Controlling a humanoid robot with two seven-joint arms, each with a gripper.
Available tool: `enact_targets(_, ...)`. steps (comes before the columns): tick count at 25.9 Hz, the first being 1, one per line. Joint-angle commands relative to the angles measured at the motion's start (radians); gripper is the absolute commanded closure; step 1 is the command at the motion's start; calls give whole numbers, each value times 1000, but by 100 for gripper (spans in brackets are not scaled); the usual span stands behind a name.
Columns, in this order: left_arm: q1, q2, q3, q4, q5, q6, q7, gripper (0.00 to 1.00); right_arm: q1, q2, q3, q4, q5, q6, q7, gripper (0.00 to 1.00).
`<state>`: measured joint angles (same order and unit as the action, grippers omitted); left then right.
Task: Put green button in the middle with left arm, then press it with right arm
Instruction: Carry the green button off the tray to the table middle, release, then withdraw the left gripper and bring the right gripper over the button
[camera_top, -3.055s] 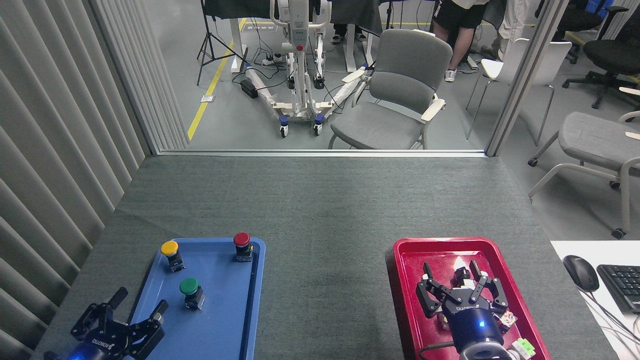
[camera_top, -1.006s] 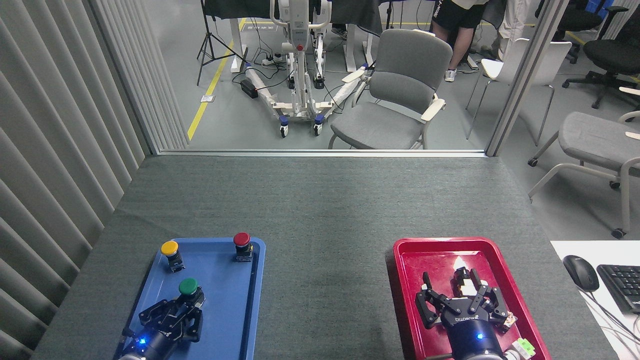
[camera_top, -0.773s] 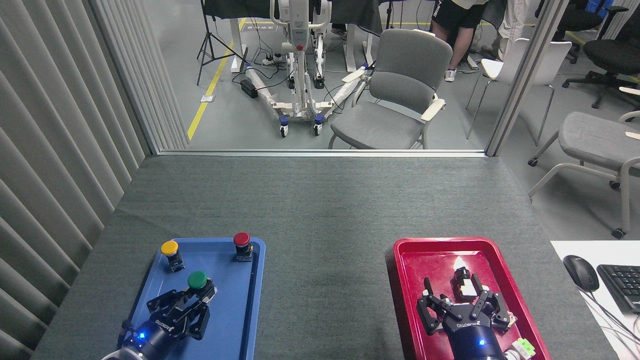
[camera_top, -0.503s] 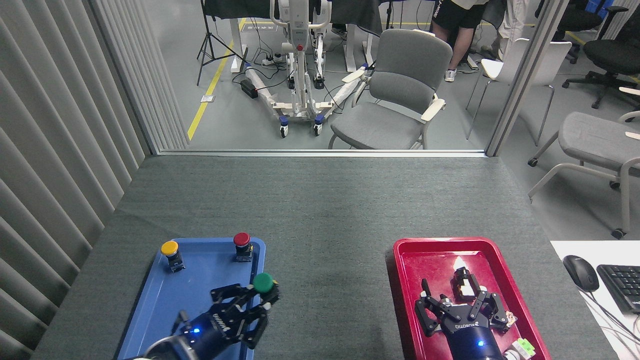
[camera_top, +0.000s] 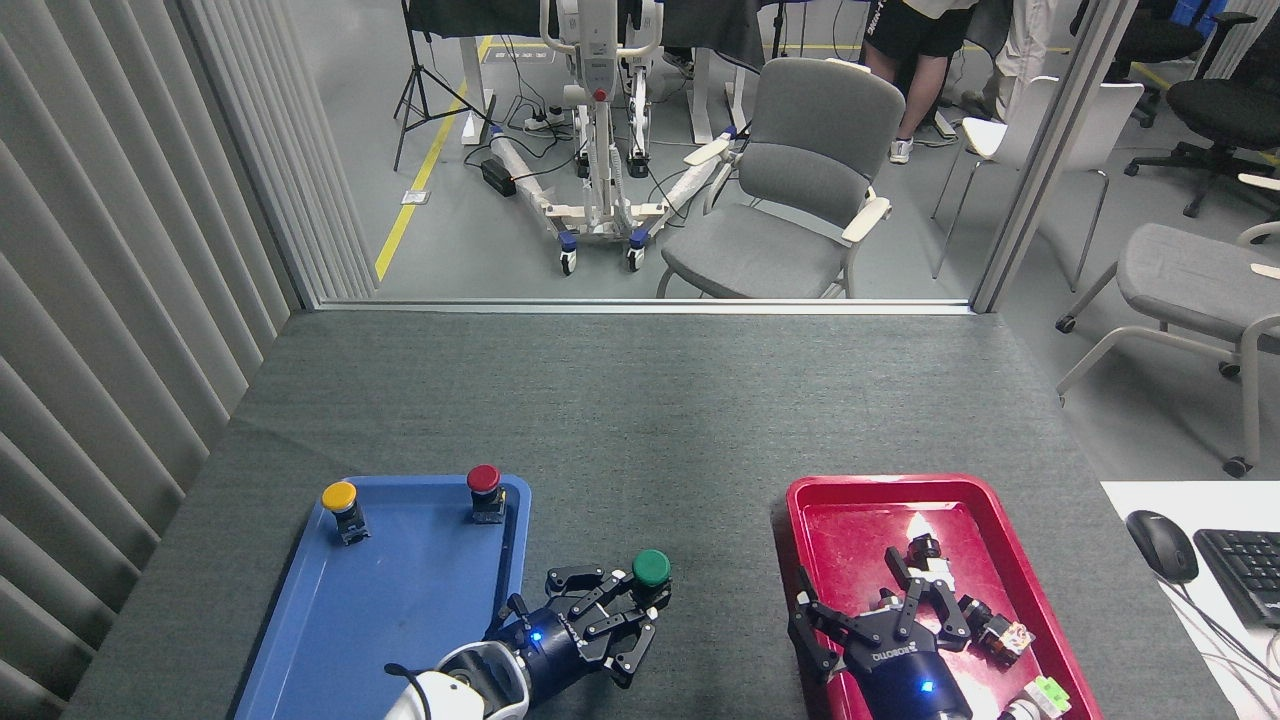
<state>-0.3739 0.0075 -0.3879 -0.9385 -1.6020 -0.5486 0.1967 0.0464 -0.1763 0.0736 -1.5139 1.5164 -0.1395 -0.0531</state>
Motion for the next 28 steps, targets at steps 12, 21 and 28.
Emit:
enact_targets(12,4,-30,-51,63,-1,42,12,0,-42,57,135,3,48,-58,4,80)
enact_targets(21,194,221,125,-364,195,-1,3,0,-134,93,196,124,41,-80,10,100)
enact_targets(28,409,287,472,-474,289,16,38,0,-223,139,219,294,42,-75,13,100)
